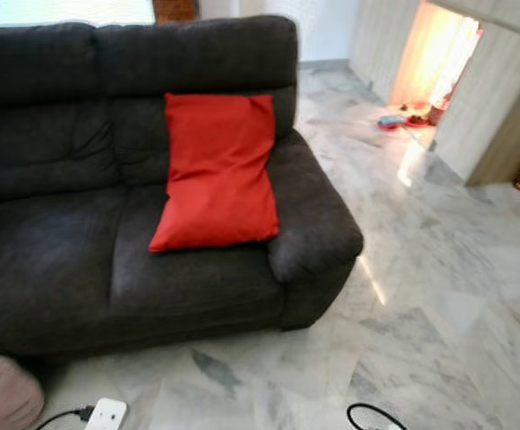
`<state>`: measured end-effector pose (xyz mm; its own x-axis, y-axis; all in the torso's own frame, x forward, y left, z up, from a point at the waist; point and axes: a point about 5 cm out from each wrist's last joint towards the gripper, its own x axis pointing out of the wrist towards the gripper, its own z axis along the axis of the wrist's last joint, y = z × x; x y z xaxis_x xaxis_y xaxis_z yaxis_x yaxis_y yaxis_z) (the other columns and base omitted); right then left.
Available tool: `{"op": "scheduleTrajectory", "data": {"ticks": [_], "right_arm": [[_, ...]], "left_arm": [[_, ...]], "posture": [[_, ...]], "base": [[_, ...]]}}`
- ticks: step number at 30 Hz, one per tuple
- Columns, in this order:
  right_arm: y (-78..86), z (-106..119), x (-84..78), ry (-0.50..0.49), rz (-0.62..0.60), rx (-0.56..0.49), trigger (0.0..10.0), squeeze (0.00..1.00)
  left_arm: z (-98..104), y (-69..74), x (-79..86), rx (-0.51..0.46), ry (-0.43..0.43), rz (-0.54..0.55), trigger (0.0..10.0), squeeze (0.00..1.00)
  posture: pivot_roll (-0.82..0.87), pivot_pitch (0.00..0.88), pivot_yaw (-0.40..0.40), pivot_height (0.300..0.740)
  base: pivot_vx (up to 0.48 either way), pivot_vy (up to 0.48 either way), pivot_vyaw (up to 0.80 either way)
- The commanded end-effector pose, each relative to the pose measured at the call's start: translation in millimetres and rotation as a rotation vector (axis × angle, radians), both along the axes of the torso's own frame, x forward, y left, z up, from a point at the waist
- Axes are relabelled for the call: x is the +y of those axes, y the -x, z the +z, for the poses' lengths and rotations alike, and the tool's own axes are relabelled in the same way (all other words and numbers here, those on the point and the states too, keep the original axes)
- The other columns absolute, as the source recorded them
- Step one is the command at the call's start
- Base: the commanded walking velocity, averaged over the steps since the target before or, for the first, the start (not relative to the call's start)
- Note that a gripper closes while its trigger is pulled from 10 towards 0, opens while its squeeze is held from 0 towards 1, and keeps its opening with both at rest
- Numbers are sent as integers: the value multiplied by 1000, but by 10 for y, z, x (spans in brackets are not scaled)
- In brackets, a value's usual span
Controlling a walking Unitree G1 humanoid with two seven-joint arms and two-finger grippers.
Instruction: Move the pillow to the sofa from floor
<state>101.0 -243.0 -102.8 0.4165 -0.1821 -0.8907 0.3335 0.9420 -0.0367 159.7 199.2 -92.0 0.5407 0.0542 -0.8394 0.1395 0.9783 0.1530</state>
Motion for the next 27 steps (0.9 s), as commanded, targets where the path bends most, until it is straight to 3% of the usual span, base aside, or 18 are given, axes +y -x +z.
{"op": "scheduleTrajectory", "data": {"ticks": [1,6,16,21,27], "right_arm": [[-57,7,35,-9,-5,-19,10000,0],[-56,6,33,-9,-11,-19,10000,0],[-59,5,42,-15,-11,-19,10000,0],[-59,3,46,-20,-14,-18,10000,0],[-67,7,43,-18,-12,-22,10000,0]], "left_arm": [[-9,36,45,13,-13,7,10000,0],[-8,31,41,14,-11,6,10000,0],[-3,20,48,12,-10,4,10000,0],[-2,18,49,12,-9,4,10000,0],[2,7,45,10,-8,2,10000,0]], "posture": [[-88,78,20,740],[-89,84,20,740],[-90,93,22,740],[-89,95,22,740],[-90,101,21,740]], "base": [[0,0,0],[0,0,0],[0,452,0],[0,457,-658],[0,480,0]]}}
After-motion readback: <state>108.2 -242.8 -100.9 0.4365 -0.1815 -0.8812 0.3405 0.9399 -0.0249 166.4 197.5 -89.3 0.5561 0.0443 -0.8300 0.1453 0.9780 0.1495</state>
